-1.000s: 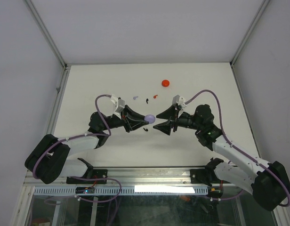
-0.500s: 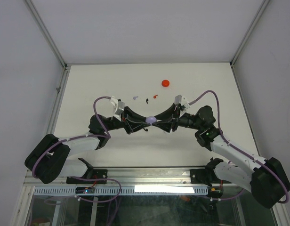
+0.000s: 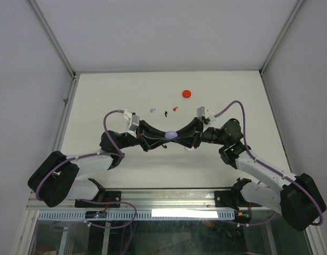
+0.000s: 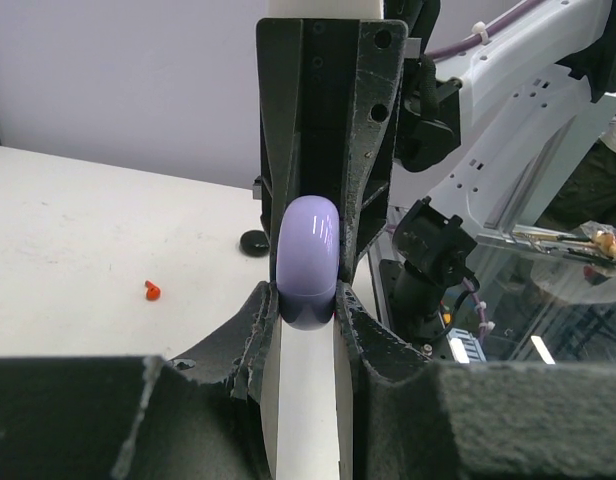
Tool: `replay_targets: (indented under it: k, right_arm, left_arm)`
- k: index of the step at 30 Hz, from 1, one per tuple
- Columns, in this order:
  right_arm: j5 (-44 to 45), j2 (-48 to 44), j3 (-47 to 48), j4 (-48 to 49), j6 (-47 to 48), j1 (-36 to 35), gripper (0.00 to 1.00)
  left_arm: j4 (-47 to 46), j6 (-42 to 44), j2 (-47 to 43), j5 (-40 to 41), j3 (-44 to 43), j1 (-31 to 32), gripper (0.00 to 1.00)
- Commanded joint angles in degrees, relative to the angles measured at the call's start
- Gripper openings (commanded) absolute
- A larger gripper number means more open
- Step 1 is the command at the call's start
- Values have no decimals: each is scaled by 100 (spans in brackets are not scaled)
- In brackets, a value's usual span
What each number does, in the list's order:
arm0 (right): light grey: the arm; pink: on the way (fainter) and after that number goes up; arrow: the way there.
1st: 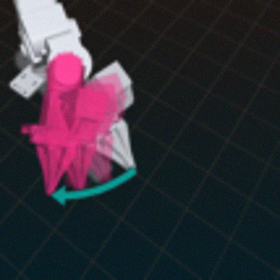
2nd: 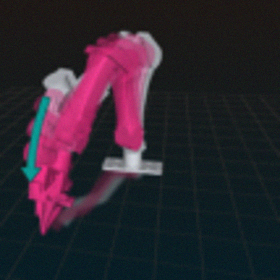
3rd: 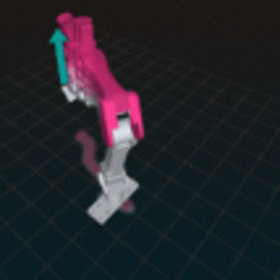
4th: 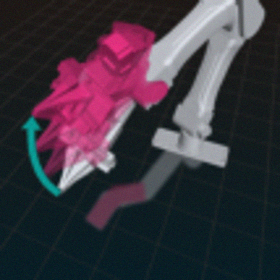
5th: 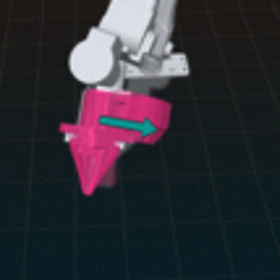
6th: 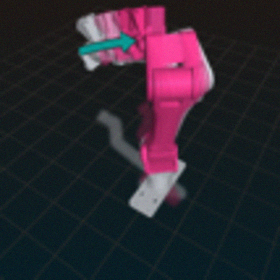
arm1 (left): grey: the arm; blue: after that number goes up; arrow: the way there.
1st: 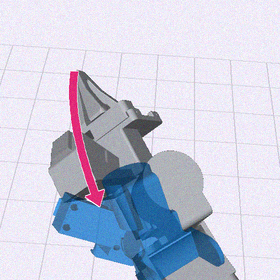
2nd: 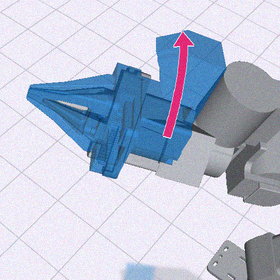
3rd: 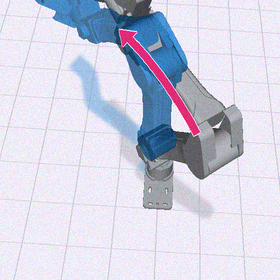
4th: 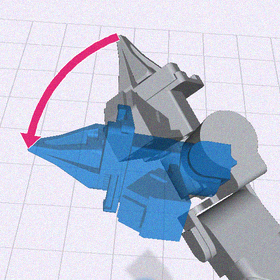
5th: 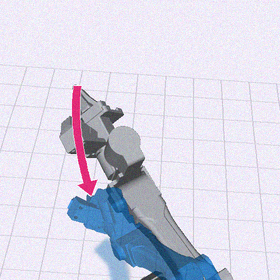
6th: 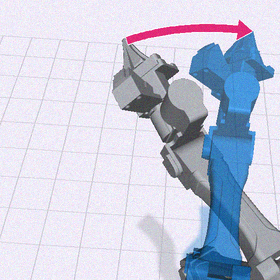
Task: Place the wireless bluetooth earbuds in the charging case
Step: Open the charging case.
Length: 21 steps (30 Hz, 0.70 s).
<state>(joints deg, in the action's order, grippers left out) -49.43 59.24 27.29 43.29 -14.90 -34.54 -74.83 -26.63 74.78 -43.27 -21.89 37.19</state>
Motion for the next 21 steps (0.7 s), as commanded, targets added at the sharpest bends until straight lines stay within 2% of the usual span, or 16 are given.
replay_targets:
  k: [1, 4, 6, 9, 16, 18, 21]
  right_arm:
    - [-162, 43, 3, 477, -147, 8, 20]
    - [-225, 23, -4, 465, -147, 9, 7]
    - [-238, -12, -13, 434, -140, 8, 0]
    - [-234, -92, -30, 299, -73, 6, 0]
    - [-237, -270, -69, 73, 95, 9, 0]
    - [-255, -273, -64, 79, 85, 9, 0]
    - [-320, -273, -51, 99, 68, 9, 0]
  left_arm:
    - [-610, -70, -21, 102, 0, 158, 0]
    - [-642, -79, -40, 112, 15, 165, 2]
    - [-618, -65, -92, 139, 33, 162, 16]
    - [-252, 83, -296, 200, 37, 161, 35]
    - [1006, 454, -806, 318, -105, 166, 61]
    - [1180, 473, -820, 304, -185, 165, 66]
    - [1361, 491, -755, 292, -278, 161, 69]
